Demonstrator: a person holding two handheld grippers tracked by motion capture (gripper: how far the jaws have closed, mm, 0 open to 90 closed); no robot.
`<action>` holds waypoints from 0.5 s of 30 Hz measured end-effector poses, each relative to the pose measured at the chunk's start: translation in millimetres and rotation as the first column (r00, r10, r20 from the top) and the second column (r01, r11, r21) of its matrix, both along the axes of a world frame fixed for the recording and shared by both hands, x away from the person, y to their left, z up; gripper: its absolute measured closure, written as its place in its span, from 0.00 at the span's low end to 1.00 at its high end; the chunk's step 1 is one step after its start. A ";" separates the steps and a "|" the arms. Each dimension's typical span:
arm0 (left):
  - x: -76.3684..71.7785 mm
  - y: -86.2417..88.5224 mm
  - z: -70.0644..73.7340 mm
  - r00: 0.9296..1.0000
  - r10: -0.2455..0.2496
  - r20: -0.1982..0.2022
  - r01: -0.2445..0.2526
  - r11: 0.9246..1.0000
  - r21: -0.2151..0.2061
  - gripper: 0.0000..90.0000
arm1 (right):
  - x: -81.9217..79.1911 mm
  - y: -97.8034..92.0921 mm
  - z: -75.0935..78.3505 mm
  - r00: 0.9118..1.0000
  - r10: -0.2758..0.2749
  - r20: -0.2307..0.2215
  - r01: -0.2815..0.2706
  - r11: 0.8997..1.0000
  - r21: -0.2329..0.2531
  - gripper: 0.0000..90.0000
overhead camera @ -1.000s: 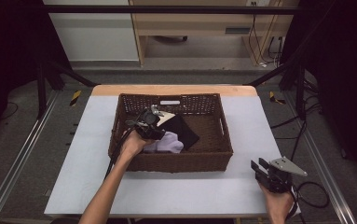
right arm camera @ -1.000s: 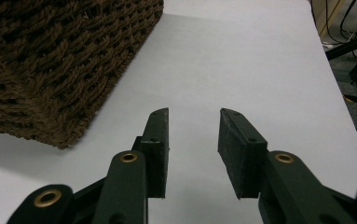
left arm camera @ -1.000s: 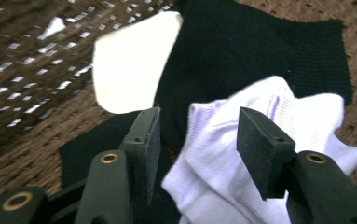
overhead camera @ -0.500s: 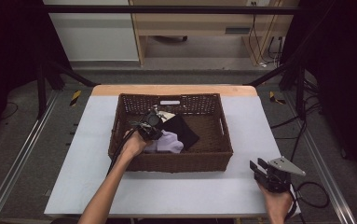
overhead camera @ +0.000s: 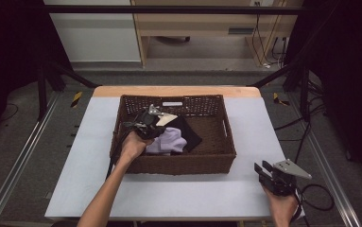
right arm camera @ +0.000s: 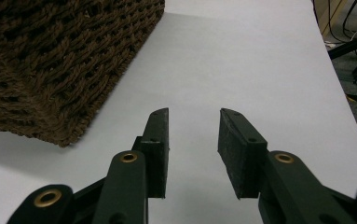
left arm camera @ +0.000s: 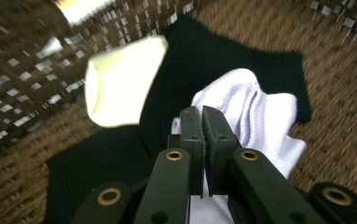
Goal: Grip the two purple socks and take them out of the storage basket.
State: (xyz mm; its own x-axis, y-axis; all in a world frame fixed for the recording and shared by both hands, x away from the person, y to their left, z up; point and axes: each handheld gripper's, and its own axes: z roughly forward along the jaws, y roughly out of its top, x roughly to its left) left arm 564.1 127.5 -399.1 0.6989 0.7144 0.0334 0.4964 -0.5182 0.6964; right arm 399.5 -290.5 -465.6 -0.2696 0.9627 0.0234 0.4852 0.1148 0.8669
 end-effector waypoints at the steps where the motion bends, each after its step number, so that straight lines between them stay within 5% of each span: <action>1: -1.2 1.6 1.5 1.000 0.001 0.014 -0.001 1.000 -0.016 0.97 | -0.3 0.0 0.3 1.000 0.000 -0.001 0.000 1.000 0.004 0.71; 11: -10.2 13.6 13.1 0.988 0.047 0.145 -0.029 0.992 -0.123 0.97 | -1.2 -0.3 1.2 1.000 0.003 0.008 -0.003 1.000 0.006 0.72; 15: -13.1 18.3 19.5 0.981 0.057 0.185 -0.019 0.979 -0.202 0.97 | -1.2 -1.1 1.3 1.000 0.002 0.011 -0.002 1.000 0.000 0.72</action>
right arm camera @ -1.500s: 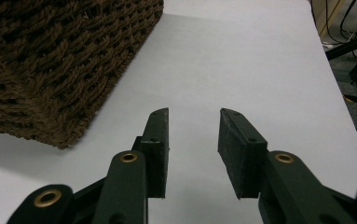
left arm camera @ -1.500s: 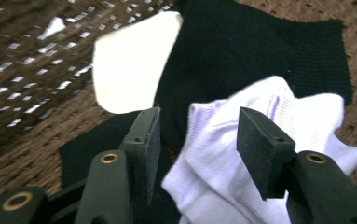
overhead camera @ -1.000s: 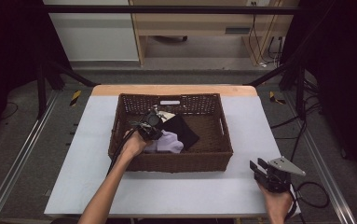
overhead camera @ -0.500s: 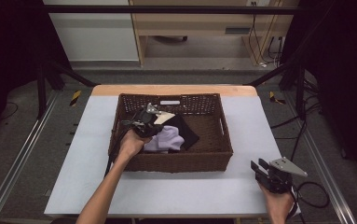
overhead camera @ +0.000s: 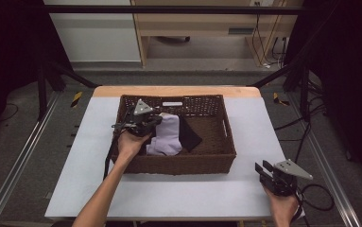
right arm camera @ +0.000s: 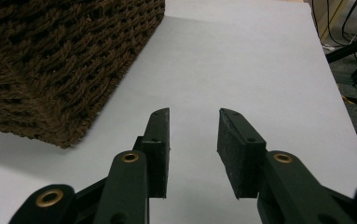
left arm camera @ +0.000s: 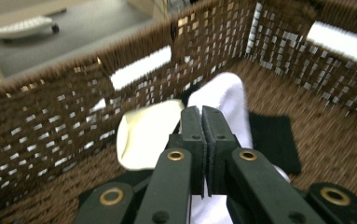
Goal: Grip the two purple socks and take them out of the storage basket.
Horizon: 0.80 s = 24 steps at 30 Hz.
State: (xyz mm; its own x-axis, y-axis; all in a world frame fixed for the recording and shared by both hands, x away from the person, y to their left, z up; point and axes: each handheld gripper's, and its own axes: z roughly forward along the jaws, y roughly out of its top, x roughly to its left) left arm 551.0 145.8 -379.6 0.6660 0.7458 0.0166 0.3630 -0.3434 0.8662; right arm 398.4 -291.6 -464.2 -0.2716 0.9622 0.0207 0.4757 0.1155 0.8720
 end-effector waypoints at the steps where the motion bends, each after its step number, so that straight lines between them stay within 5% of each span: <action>1: -0.9 1.0 1.9 1.000 0.000 0.011 0.000 1.000 -0.019 0.97 | 0.1 -0.1 0.0 1.000 -0.001 0.000 0.001 1.000 -0.001 0.72; 15: -11.8 0.8 26.9 0.995 -0.008 0.099 0.016 0.996 -0.087 0.97 | -0.7 1.5 2.5 1.000 0.011 0.013 -0.011 1.000 0.023 0.72; 22: -27.4 6.4 45.4 0.988 -0.006 0.155 0.033 0.986 -0.166 0.97 | -0.6 -1.2 1.9 1.000 0.009 0.009 -0.009 1.000 0.021 0.72; 24: -36.1 9.7 58.0 0.981 -0.001 0.193 0.040 0.980 -0.197 0.98 | -1.1 -1.4 2.4 1.000 0.007 0.013 -0.007 1.000 0.023 0.73</action>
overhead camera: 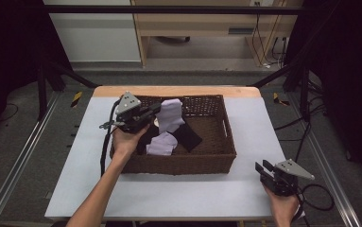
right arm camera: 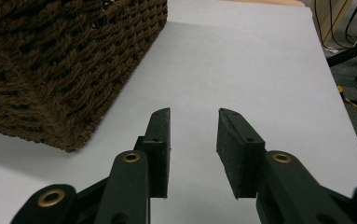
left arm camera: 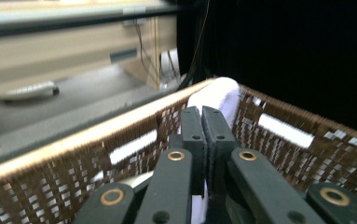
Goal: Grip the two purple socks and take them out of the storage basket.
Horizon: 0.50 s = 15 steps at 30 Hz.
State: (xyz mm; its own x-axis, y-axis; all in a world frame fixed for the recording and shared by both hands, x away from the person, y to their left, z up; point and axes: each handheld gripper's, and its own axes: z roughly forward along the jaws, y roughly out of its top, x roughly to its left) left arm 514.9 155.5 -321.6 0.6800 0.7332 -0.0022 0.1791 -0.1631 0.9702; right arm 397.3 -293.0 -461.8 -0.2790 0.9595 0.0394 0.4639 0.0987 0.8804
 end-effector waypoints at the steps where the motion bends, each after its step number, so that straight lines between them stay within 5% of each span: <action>1: -3.0 0.6 4.5 1.000 -0.001 0.009 0.001 1.000 -0.014 0.98 | -0.1 -0.4 0.1 1.000 -0.001 0.004 0.001 1.000 -0.001 0.72; 15: -48.3 20.9 42.5 0.996 -0.037 0.079 0.044 0.994 -0.097 0.98 | -1.1 -3.4 -0.3 1.000 -0.009 0.002 0.009 1.000 -0.006 0.73</action>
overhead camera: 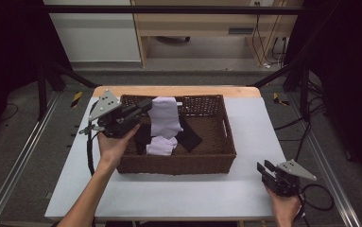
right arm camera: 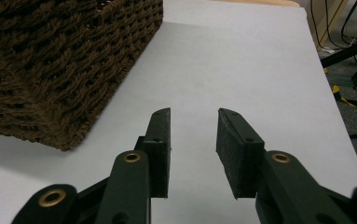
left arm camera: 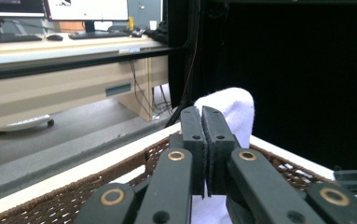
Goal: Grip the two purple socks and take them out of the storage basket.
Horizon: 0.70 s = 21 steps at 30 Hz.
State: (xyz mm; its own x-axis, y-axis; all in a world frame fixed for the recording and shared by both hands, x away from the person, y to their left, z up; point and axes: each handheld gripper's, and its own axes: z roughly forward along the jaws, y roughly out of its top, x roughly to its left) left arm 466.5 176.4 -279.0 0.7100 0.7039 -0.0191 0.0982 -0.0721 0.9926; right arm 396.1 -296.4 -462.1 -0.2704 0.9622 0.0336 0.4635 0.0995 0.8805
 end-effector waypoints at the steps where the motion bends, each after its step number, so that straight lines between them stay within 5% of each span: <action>1: -3.8 1.6 2.9 1.000 -0.007 0.006 0.007 1.000 -0.001 0.98 | -0.1 0.3 0.2 1.000 0.001 -0.001 -0.001 1.000 0.002 0.73; 12: -49.6 10.1 22.9 0.993 -0.096 0.063 0.097 0.995 -0.009 0.98 | -0.8 -0.5 0.7 1.000 0.002 0.003 -0.002 1.000 0.003 0.74; 21: -80.6 17.2 10.5 0.988 -0.150 0.041 0.151 0.989 -0.006 0.98 | -1.1 0.3 0.0 1.000 0.007 0.000 -0.007 1.000 -0.003 0.75</action>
State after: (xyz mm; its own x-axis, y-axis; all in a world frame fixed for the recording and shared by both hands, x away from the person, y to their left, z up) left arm 385.9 193.7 -268.5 0.8082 0.5889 0.0058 0.0465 -0.0735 0.9962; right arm 395.0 -296.1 -462.1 -0.2772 0.9603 0.0308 0.4624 0.1053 0.8804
